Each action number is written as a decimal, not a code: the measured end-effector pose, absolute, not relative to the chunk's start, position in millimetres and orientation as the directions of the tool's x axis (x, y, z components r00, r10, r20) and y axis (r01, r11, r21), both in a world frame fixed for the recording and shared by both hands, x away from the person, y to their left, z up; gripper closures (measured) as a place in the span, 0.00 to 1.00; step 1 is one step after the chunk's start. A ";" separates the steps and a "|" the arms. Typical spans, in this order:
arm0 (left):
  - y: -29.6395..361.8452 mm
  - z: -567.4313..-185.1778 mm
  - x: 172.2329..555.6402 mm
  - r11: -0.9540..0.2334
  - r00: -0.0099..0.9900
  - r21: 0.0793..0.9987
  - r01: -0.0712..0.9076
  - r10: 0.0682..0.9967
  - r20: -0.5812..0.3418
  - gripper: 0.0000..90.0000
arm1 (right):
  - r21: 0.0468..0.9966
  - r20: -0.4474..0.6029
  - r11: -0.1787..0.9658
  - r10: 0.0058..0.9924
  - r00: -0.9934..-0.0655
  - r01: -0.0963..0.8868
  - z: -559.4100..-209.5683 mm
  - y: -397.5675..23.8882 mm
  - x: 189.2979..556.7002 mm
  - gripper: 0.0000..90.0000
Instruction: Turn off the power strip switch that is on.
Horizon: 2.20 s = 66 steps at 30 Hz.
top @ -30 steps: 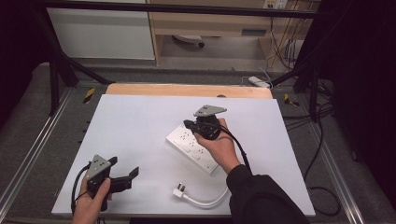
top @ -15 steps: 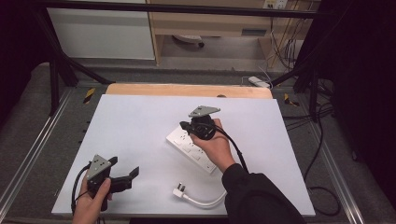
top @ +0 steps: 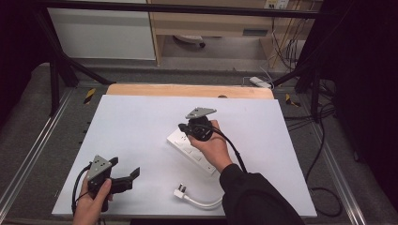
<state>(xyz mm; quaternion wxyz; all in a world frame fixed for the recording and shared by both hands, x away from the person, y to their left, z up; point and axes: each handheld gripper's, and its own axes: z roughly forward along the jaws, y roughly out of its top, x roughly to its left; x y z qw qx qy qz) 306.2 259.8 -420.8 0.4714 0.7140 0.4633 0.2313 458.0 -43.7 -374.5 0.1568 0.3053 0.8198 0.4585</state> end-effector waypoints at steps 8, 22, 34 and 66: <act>259.9 -420.7 306.3 -0.125 0.463 0.889 0.441 0.880 -0.106 0.08 | 0.840 0.027 0.399 0.646 -0.763 0.367 -379.4 -38.2 459.8 1.00; 259.6 -420.6 306.3 -0.126 0.463 0.889 0.441 0.880 -0.105 0.08 | 0.819 0.025 0.429 0.638 -0.770 0.382 -391.2 -28.3 459.7 1.00; 259.4 -420.6 306.3 -0.127 0.464 0.889 0.440 0.880 -0.104 0.08 | 0.802 0.018 0.453 0.632 -0.775 0.389 -396.0 -25.4 459.4 1.00; 259.2 -420.5 306.6 -0.130 0.467 0.889 0.439 0.878 -0.102 0.08 | 0.744 0.016 0.508 0.636 -0.771 0.435 -421.2 -13.4 467.5 1.00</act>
